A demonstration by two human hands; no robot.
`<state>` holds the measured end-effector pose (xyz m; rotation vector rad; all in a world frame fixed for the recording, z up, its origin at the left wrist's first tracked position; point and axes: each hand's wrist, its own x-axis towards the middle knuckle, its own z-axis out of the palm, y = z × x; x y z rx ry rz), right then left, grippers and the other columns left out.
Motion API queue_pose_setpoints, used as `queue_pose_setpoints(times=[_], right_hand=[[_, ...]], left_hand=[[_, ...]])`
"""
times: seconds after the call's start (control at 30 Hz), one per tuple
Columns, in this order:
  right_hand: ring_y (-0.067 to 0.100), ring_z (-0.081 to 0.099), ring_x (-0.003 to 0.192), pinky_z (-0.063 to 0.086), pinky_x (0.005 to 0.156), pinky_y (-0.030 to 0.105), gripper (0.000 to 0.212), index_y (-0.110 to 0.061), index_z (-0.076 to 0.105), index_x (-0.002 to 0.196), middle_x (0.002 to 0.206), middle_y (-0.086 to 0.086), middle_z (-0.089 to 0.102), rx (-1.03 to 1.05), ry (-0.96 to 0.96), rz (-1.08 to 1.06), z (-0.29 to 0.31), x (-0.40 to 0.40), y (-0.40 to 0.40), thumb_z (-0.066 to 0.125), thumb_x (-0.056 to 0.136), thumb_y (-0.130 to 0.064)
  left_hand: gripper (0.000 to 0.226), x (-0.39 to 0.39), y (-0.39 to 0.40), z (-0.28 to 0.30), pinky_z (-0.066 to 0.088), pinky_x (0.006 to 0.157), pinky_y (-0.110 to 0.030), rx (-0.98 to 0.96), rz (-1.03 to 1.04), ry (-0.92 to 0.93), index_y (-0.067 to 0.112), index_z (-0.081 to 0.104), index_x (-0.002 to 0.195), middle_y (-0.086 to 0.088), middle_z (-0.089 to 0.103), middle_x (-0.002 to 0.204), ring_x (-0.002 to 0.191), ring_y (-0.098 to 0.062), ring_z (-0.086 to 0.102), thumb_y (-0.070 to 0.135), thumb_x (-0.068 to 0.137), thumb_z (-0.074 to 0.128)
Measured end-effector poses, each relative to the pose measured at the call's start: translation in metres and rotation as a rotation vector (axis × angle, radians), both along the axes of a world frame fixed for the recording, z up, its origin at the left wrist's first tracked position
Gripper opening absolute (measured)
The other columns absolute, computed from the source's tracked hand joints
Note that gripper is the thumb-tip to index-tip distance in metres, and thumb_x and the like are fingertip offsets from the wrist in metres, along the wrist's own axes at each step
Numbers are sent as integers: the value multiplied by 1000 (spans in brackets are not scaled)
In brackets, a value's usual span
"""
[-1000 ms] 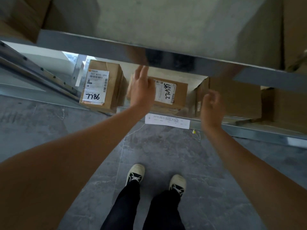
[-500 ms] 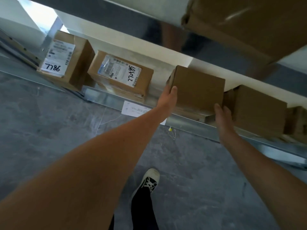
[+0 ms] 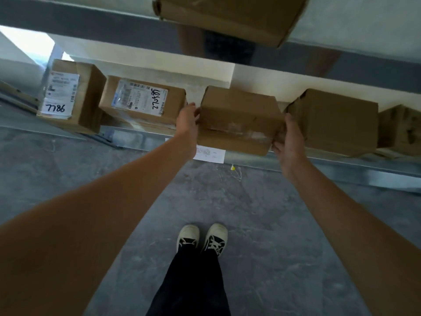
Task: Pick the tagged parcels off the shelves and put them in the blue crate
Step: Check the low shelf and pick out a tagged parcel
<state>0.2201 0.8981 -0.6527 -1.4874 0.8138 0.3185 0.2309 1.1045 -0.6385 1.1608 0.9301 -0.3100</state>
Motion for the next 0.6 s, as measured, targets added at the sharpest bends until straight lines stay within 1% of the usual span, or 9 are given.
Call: queue_pose_setpoints(times=[0.03, 0.1, 0.13, 0.2, 0.3, 0.4, 0.47, 0.53, 0.6], right_hand=[[11, 63, 89, 49, 77, 27, 23, -33, 60, 92, 94, -12, 66, 15, -6, -21, 5, -2, -1, 45, 96, -49], [10, 64, 78, 50, 79, 30, 34, -25, 65, 93, 89, -5, 70, 59, -9, -85, 9, -8, -9, 44, 96, -51], [13, 64, 81, 50, 85, 32, 40, -20, 67, 95, 92, -1, 71, 97, -6, -124, 9, -11, -14, 42, 96, -52], [18, 62, 96, 43, 99, 38, 50, -16, 68, 108, 106, 3, 71, 164, 21, -166, 11, -15, -23, 37, 97, -54], [22, 60, 109, 40, 99, 42, 49, -19, 63, 117, 113, -1, 67, 264, 38, -184, 13, -20, -32, 31, 99, -51], [27, 60, 110, 49, 86, 37, 41, -18, 60, 117, 111, -1, 67, 302, 36, -201, 14, -22, -33, 33, 101, -45], [28, 59, 113, 49, 90, 36, 38, -18, 60, 117, 113, 0, 66, 268, 52, -176, 12, -23, -33, 40, 100, -45], [26, 58, 114, 47, 98, 36, 39, -20, 60, 121, 120, -1, 63, 234, 72, -141, 11, -24, -33, 48, 96, -47], [21, 58, 110, 47, 95, 33, 39, -23, 61, 120, 116, -4, 64, 213, 58, -116, 11, -24, -33, 54, 92, -48]], left_hand=[[34, -1, 0, 6, 46, 64, -22, 15, -15, 3, 18, 56, 129, 11, 63, 102, 91, -3, 59, 23, 101, 38], [25, 1, 1, 13, 50, 56, -20, 60, -86, -7, 18, 65, 107, 8, 67, 99, 94, -11, 63, 23, 97, 42], [23, 1, 2, 14, 56, 63, -24, 78, -117, -10, 18, 68, 100, 5, 69, 103, 101, -16, 64, 24, 95, 47], [22, 5, 4, 17, 54, 89, -38, 85, -184, -5, 25, 69, 104, 2, 69, 113, 110, -21, 61, 27, 95, 50], [31, 7, 1, 19, 48, 97, -47, 41, -303, 7, 32, 63, 120, 7, 65, 119, 112, -22, 60, 32, 98, 42], [34, 2, -5, 20, 53, 85, -38, 77, -342, 12, 33, 57, 128, 11, 64, 110, 103, -18, 61, 35, 100, 38], [33, 1, -7, 18, 51, 74, -31, 101, -329, 5, 31, 56, 127, 10, 63, 106, 98, -15, 61, 32, 100, 36], [28, 0, -9, 15, 48, 70, -28, 115, -325, 16, 28, 61, 114, 8, 65, 99, 91, -14, 61, 32, 100, 37], [26, -2, -11, 14, 46, 68, -27, 127, -342, 48, 25, 62, 94, 6, 64, 87, 83, -13, 60, 38, 99, 40]])
